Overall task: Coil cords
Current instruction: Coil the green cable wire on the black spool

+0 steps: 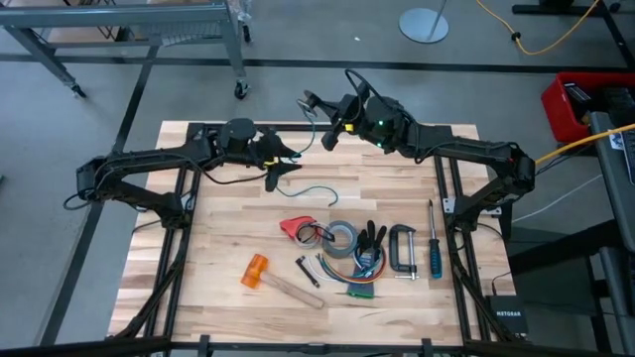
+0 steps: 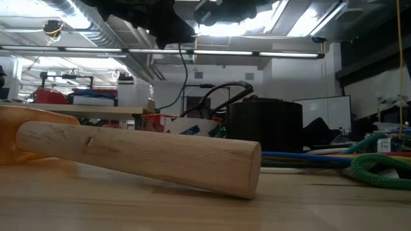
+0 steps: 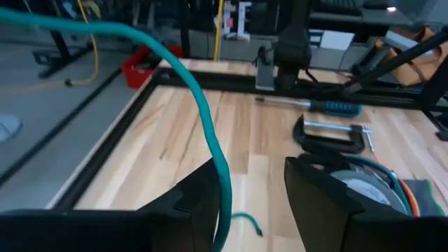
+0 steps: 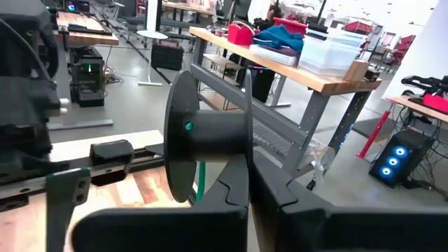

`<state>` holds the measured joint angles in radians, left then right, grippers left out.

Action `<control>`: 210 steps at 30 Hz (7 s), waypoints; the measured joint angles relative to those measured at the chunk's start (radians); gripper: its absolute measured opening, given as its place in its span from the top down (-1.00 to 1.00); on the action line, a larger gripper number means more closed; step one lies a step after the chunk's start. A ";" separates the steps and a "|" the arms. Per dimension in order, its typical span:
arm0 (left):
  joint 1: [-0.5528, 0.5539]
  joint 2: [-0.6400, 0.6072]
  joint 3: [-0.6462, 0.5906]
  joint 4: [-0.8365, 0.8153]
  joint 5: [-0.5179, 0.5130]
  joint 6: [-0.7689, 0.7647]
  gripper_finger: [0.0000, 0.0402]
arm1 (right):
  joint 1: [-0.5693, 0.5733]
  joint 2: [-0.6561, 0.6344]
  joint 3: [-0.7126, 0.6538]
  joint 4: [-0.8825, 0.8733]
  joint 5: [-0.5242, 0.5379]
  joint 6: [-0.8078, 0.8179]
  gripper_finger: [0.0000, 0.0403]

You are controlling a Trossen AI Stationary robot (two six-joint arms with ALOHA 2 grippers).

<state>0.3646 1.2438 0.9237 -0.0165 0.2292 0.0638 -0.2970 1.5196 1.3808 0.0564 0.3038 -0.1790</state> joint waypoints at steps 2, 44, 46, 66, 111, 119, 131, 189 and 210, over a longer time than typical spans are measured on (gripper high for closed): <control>-0.008 0.000 0.000 0.027 -0.006 0.002 0.25 | 0.000 0.000 0.000 0.001 0.000 -0.017 1.00; -0.017 0.001 -0.001 -0.008 -0.334 0.094 0.24 | -0.005 0.000 0.000 0.006 -0.165 0.049 1.00; -0.016 0.001 -0.001 -0.012 -0.338 0.094 0.28 | -0.005 0.000 0.000 0.007 -0.176 0.051 1.00; -0.037 0.099 -0.001 0.067 -0.340 -0.006 0.98 | -0.003 0.077 0.002 0.165 -0.183 0.096 1.00; 0.013 0.071 0.077 -0.124 -0.348 -0.011 1.00 | -0.004 0.210 0.000 -0.278 -0.163 -0.030 1.00; 0.041 0.069 0.077 -0.210 -0.350 -0.012 1.00 | -0.005 0.135 -0.001 -0.325 -0.193 -0.009 1.00; 0.047 0.069 0.079 -0.205 -0.349 -0.010 0.99 | -0.005 0.045 -0.001 -0.288 -0.279 0.039 1.00; 0.035 0.072 0.076 -0.026 -0.358 0.008 0.42 | -0.006 -0.015 0.001 0.018 -0.067 -0.012 1.00; 0.044 0.071 0.077 -0.015 -0.397 -0.004 0.43 | -0.005 -0.014 0.001 0.085 -0.088 -0.008 1.00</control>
<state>0.4088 1.3151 1.0004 -0.0313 -0.1678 0.0593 -0.3016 1.5059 1.3819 0.1417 0.2158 -0.1871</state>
